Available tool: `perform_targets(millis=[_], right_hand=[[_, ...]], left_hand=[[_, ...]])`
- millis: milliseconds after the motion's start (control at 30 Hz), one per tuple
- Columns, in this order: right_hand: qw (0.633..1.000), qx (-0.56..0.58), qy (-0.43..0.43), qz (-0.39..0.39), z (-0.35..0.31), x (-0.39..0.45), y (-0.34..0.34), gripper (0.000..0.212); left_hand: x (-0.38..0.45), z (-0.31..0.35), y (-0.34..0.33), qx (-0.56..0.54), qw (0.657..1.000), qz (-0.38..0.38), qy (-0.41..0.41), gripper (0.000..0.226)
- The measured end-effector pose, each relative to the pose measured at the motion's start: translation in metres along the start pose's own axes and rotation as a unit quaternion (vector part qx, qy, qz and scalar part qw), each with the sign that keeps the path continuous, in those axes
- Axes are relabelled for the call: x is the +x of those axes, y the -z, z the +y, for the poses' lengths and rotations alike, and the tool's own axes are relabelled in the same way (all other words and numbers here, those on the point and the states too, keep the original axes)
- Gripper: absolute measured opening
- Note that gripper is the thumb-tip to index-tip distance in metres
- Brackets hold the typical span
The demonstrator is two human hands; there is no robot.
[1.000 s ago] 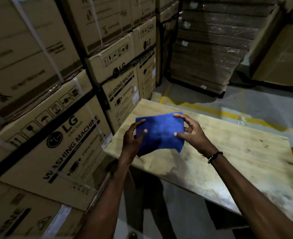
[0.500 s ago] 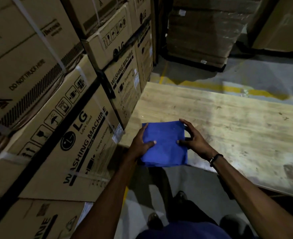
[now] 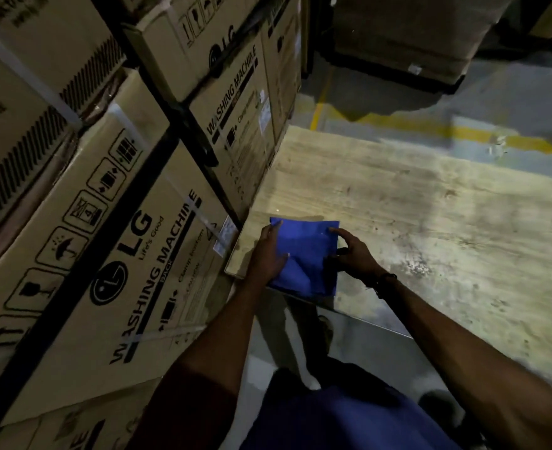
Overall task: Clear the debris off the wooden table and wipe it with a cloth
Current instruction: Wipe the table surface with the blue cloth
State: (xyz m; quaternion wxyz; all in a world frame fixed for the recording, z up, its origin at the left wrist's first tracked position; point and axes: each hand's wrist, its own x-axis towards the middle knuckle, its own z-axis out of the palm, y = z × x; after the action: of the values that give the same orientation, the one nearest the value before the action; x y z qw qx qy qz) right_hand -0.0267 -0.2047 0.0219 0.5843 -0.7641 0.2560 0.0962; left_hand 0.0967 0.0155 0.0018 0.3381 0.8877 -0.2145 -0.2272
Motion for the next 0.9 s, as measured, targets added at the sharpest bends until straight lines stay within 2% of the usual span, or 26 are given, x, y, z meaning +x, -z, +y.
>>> perform_targets(millis=[267,400,500,567,667,800,900], right_hand=[[0.999,-0.037,-0.01,-0.039,0.019,0.056,-0.026,0.087],[0.996,-0.085,0.005,-0.04,0.027,0.068,-0.039,0.093],[0.99,-0.136,0.013,0.024,0.031,0.066,-0.051,0.097],[0.984,-0.147,0.038,0.092,0.03,0.064,-0.067,0.089],[0.974,-0.186,0.072,0.104,0.023,0.067,-0.096,0.079],[0.956,-0.237,0.111,0.131,0.017,0.078,-0.134,0.067],[0.948,-0.257,0.086,0.165,0.023,0.089,-0.153,0.066]], left_hand=[[0.044,-0.049,-0.014,0.072,0.997,-0.01,0.03,0.087],[0.05,-0.054,-0.008,0.162,0.986,-0.029,0.02,0.089],[0.041,-0.051,-0.007,0.213,0.976,-0.02,0.03,0.082],[0.036,-0.05,-0.006,0.215,0.977,-0.01,0.009,0.07],[0.033,-0.055,-0.014,0.222,0.974,-0.03,-0.03,0.061],[0.04,-0.066,-0.032,0.223,0.972,-0.025,-0.072,0.068],[0.051,-0.071,-0.047,0.224,0.972,-0.011,-0.074,0.069]])
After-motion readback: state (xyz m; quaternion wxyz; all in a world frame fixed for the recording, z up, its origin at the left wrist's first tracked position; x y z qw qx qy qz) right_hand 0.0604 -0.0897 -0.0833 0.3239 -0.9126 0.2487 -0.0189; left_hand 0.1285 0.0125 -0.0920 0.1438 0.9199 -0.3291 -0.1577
